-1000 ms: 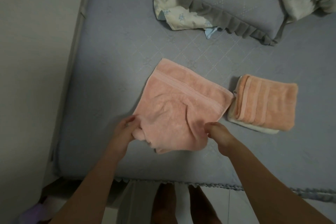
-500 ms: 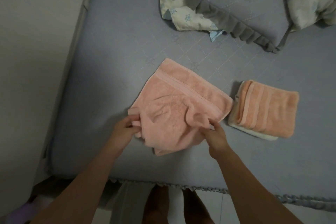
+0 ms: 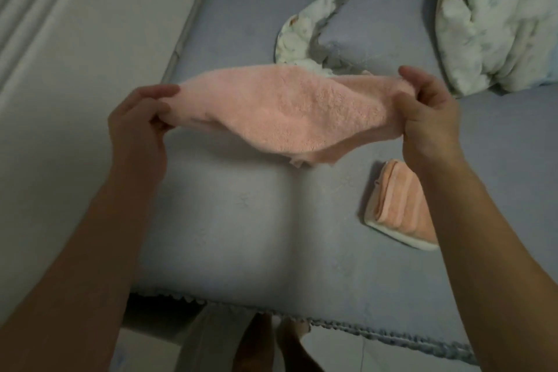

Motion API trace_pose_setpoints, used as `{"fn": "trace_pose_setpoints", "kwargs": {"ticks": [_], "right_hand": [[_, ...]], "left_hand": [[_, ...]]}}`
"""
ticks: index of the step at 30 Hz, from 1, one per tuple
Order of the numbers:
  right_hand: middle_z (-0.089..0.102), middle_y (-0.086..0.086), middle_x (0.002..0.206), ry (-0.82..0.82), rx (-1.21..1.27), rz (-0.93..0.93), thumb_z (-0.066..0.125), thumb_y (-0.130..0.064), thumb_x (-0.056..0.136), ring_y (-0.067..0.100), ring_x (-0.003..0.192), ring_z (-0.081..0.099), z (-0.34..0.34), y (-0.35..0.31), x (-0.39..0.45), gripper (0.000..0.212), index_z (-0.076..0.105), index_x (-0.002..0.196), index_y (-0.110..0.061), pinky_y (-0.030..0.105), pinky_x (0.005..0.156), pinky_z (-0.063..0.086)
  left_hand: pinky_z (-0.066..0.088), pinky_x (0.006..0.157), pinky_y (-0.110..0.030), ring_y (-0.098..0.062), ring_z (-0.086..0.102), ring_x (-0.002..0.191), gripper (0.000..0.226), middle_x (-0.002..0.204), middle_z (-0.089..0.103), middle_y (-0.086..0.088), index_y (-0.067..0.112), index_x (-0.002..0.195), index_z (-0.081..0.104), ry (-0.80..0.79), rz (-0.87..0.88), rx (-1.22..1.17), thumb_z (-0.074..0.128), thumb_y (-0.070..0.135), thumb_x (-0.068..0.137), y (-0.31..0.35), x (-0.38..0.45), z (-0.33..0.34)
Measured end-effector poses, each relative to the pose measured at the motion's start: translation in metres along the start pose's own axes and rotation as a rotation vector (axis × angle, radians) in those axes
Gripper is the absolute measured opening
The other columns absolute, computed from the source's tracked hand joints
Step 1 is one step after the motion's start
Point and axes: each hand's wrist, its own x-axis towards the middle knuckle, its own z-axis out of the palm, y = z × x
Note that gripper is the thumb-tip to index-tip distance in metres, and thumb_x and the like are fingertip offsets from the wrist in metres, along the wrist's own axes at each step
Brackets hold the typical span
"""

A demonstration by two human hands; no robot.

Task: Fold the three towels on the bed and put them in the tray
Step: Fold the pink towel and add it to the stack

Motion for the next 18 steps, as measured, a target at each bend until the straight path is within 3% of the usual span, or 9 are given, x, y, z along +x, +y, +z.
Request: {"fn": "trace_pose_setpoints", "kwargs": {"ticks": [3, 5, 8, 9, 11, 12, 14, 18], "right_hand": [[0.069, 0.005, 0.109, -0.008, -0.075, 0.039, 0.057, 0.002, 0.077, 0.011, 0.093, 0.063, -0.024, 0.034, -0.023, 0.041, 0.07, 0.107, -0.022, 0.023, 0.08, 0.052], [0.068, 0.009, 0.115, -0.046, -0.137, 0.143, 0.056, 0.006, 0.081, 0.014, 0.096, 0.063, -0.038, 0.073, -0.042, 0.042, 0.068, 0.115, -0.016, 0.027, 0.084, 0.051], [0.065, 0.017, 0.12, -0.196, -0.461, 0.337, 0.058, -0.001, 0.089, 0.026, 0.099, 0.062, -0.053, 0.145, -0.072, 0.038, 0.061, 0.125, -0.012, 0.033, 0.088, 0.049], [0.064, 0.018, 0.121, -0.275, -0.587, 0.425, 0.059, -0.008, 0.092, 0.028, 0.098, 0.061, -0.058, 0.17, -0.083, 0.037, 0.059, 0.129, -0.01, 0.034, 0.088, 0.048], [0.061, 0.02, 0.127, -0.464, -0.783, 0.615, 0.06, -0.022, 0.094, 0.03, 0.107, 0.06, -0.066, 0.212, -0.104, 0.046, 0.052, 0.137, -0.006, 0.037, 0.096, 0.047], [0.058, 0.019, 0.132, -0.541, -0.846, 0.695, 0.059, -0.028, 0.095, 0.032, 0.115, 0.058, -0.07, 0.228, -0.113, 0.052, 0.048, 0.14, -0.005, 0.038, 0.1, 0.044], [0.051, 0.016, 0.142, -0.58, -0.897, 0.766, 0.056, -0.035, 0.096, 0.033, 0.126, 0.051, -0.073, 0.248, -0.123, 0.057, 0.043, 0.143, -0.005, 0.038, 0.104, 0.04], [0.051, 0.018, 0.142, -0.424, -0.928, 0.652, 0.054, -0.032, 0.095, 0.036, 0.127, 0.05, -0.06, 0.263, -0.115, 0.054, 0.044, 0.142, -0.007, 0.04, 0.103, 0.039]], "left_hand": [[0.031, 0.047, -0.021, -0.011, 0.041, 0.053, 0.038, 0.051, 0.048, 0.009, 0.02, 0.092, 0.071, 0.046, 0.084, 0.151, 0.045, 0.003, 0.072, -0.035, -0.036, -0.02], [0.036, 0.048, -0.017, -0.007, 0.047, 0.057, 0.04, 0.058, 0.052, 0.01, 0.018, 0.108, 0.066, 0.039, 0.01, 0.345, 0.046, 0.01, 0.075, -0.081, -0.061, -0.033], [0.04, 0.075, -0.029, -0.029, 0.059, 0.096, 0.036, 0.096, 0.061, -0.013, 0.008, 0.122, 0.059, -0.088, -0.399, 0.815, 0.049, 0.017, 0.089, -0.171, -0.098, -0.057], [0.039, 0.078, -0.03, -0.031, 0.058, 0.104, 0.029, 0.102, 0.061, -0.015, 0.006, 0.117, 0.061, -0.181, -0.53, 0.965, 0.048, 0.015, 0.092, -0.199, -0.11, -0.065], [0.04, 0.07, -0.027, -0.028, 0.059, 0.097, 0.015, 0.093, 0.061, -0.011, 0.01, 0.091, 0.061, -0.39, -0.696, 1.092, 0.047, 0.013, 0.094, -0.241, -0.13, -0.075], [0.04, 0.067, -0.026, -0.025, 0.058, 0.092, 0.014, 0.089, 0.06, -0.009, 0.013, 0.084, 0.058, -0.445, -0.724, 1.11, 0.048, 0.013, 0.093, -0.254, -0.137, -0.078], [0.039, 0.069, -0.025, -0.025, 0.059, 0.092, 0.008, 0.095, 0.061, -0.014, 0.007, 0.091, 0.058, -0.427, -0.711, 1.116, 0.051, 0.011, 0.091, -0.268, -0.134, -0.08], [0.043, 0.081, -0.031, -0.03, 0.06, 0.1, 0.022, 0.104, 0.063, -0.016, 0.001, 0.107, 0.059, -0.251, -0.527, 1.032, 0.057, 0.01, 0.087, -0.269, -0.094, -0.061]]}}
